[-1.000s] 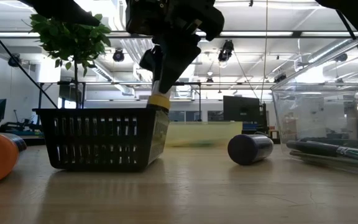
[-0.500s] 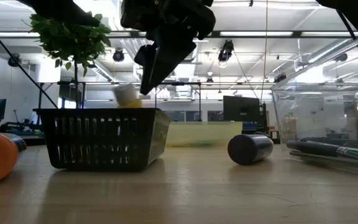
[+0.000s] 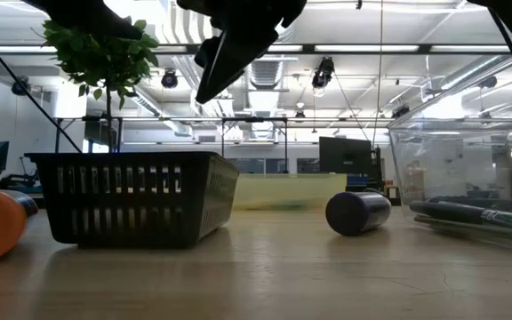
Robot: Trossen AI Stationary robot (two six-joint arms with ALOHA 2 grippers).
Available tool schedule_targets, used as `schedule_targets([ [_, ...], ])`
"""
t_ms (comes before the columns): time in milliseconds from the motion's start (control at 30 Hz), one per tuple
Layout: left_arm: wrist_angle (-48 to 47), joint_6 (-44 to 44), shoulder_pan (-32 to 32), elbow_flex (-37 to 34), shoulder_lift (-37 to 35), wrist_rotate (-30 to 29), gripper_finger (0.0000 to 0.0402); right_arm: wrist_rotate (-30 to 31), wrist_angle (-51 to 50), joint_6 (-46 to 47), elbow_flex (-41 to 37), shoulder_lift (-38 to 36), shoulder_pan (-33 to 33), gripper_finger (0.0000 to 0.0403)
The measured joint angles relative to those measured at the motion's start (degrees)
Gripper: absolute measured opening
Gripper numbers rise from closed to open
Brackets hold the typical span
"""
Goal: Pick & Place Paint Supplies
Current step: Put the blue paint bottle into the black bin
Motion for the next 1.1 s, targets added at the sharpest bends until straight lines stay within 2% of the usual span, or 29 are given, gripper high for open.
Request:
schedule_targets([
  [333,-0.01,-1.17,0.00,0.00,0.00,0.43,0.0378,0.05,-0.99,3.19,0.00,-1.19,1.80,0.0231],
  [433,0.01,-1.23,0.00,0.00,0.00,1.09,0.0378,0.32,-4.47,5.25,0.00,-1.54,3.24,0.0231],
  [700,-0.03,-1.34,-0.02,0.00,0.09,3.47,0.0378,5.63,-17.76,13.29,-0.97,-2.20,10.55,0.0231],
  [900,-0.31,-1.34,-0.02,0.00,0.09,4.01,0.0378,12.56,-25.51,19.02,-4.60,-2.64,16.60,0.0231],
  [1000,-0.32,-1.36,-0.02,-0.09,0.09,4.53,0.0378,14.40,-25.07,20.67,-7.78,-3.04,18.29,0.0231],
  [1100,-0.29,-1.36,-0.02,-0.11,0.09,4.56,0.0378,17.21,-19.12,19.00,-11.42,-3.14,18.83,0.0231],
])
